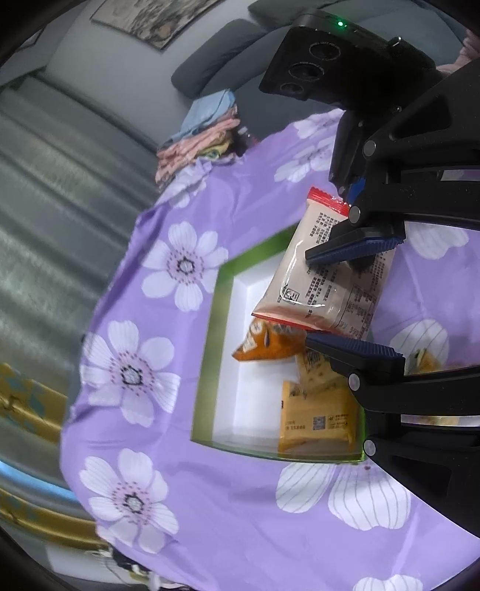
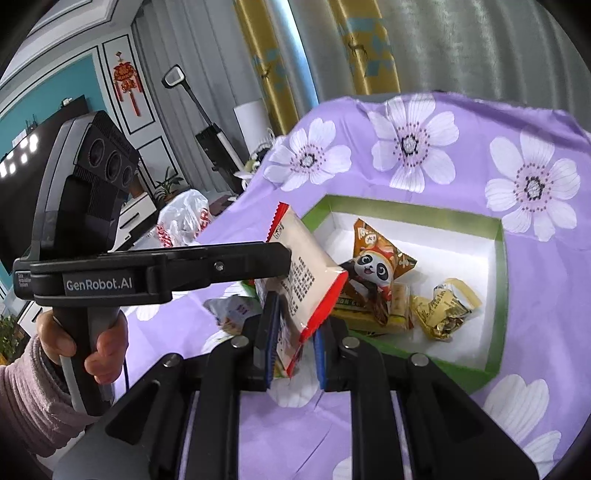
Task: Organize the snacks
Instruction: 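Lower the red-striped biscuit pack into the green box and release it, then move the right gripper back toward the peanut bag beside the box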
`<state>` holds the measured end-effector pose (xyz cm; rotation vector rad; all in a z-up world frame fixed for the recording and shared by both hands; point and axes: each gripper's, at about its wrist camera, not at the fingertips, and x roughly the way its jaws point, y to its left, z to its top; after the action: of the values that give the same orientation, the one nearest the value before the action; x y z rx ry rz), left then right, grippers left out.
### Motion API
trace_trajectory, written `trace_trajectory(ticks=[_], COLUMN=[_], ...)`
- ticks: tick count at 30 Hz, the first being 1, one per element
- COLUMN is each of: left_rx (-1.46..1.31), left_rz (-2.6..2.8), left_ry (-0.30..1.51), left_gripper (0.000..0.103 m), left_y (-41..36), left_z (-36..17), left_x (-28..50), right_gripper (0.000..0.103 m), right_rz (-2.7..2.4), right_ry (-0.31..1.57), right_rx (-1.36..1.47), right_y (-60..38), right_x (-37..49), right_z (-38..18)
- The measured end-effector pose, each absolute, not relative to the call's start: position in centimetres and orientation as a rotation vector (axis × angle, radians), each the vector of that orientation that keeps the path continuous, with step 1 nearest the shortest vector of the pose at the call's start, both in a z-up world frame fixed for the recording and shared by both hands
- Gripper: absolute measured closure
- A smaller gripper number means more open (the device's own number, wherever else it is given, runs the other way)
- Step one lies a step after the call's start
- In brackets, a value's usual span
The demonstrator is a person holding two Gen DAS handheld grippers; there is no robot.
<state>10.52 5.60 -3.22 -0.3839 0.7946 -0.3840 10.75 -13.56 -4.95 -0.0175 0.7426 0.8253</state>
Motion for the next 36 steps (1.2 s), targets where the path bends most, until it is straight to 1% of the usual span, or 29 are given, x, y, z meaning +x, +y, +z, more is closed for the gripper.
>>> trace_trajectory(ticks=[1, 3, 13, 16, 18, 19, 20, 21, 22, 25, 30, 33, 36], left_rx=[-0.387, -0.41, -0.393, -0.38, -0.381, -0.374, -0.359, -0.346, -0.336, -0.309, -0.224, -0.214, -0.206], left_rz=[-0.383, -0.406, -0.384, -0.33, -0.309, -0.29, -0.264, -0.244, -0.226, -0.192, -0.119, -0.103, -0.087], left_ry=[0.804, 0.816, 0.869, 0.884, 0.888, 0.889, 0.889, 0.886, 0.881, 0.867, 0.831, 0.811, 0.786], left_gripper=[0.064, 0.064, 0.064, 0.064, 0.063, 0.056, 0.04, 0.03, 0.018, 0.017, 0.015, 0.008, 0.007], left_y=[5.7, 5.7, 4.8, 5.0, 5.3, 5.4, 5.5, 5.5, 5.6, 5.7, 5.2, 5.2, 5.1], left_z=[-3.6, -4.2, -5.9, -6.4, -6.6, -6.5, -6.4, -6.3, -6.2, -5.6, -4.0, -3.0, -1.9], left_x=[11.0, 11.8, 15.5, 15.7, 15.7, 15.5, 15.4, 15.3, 15.1, 14.3, 12.5, 11.0, 9.4], right_gripper=[0.085, 0.089, 0.088, 0.08, 0.051, 0.047, 0.044, 0.042, 0.041, 0.039, 0.027, 0.018, 0.015], right_rz=[0.824, 0.833, 0.783, 0.73, 0.681, 0.663, 0.655, 0.652, 0.642, 0.615, 0.582, 0.575, 0.56], right_ry=[0.751, 0.771, 0.836, 0.846, 0.866, 0.865, 0.86, 0.857, 0.851, 0.833, 0.782, 0.749, 0.727], right_rx=[-0.021, -0.027, -0.039, -0.035, -0.03, -0.026, -0.018, -0.012, -0.006, -0.011, -0.022, -0.007, -0.009], right_y=[-13.4, -12.9, -11.5, -11.8, -12.3, -12.6, -13.0, -13.3, -13.7, -14.4, -15.6, -16.4, -17.1], right_x=[11.1, 12.1, 16.7, 17.6, 18.0, 18.0, 17.9, 17.9, 17.7, 17.1, 14.9, 13.1, 11.2], right_z=[-5.2, -5.9, -8.1, -8.4, -8.7, -8.7, -8.7, -8.6, -8.3, -7.7, -5.9, -4.7, -3.7])
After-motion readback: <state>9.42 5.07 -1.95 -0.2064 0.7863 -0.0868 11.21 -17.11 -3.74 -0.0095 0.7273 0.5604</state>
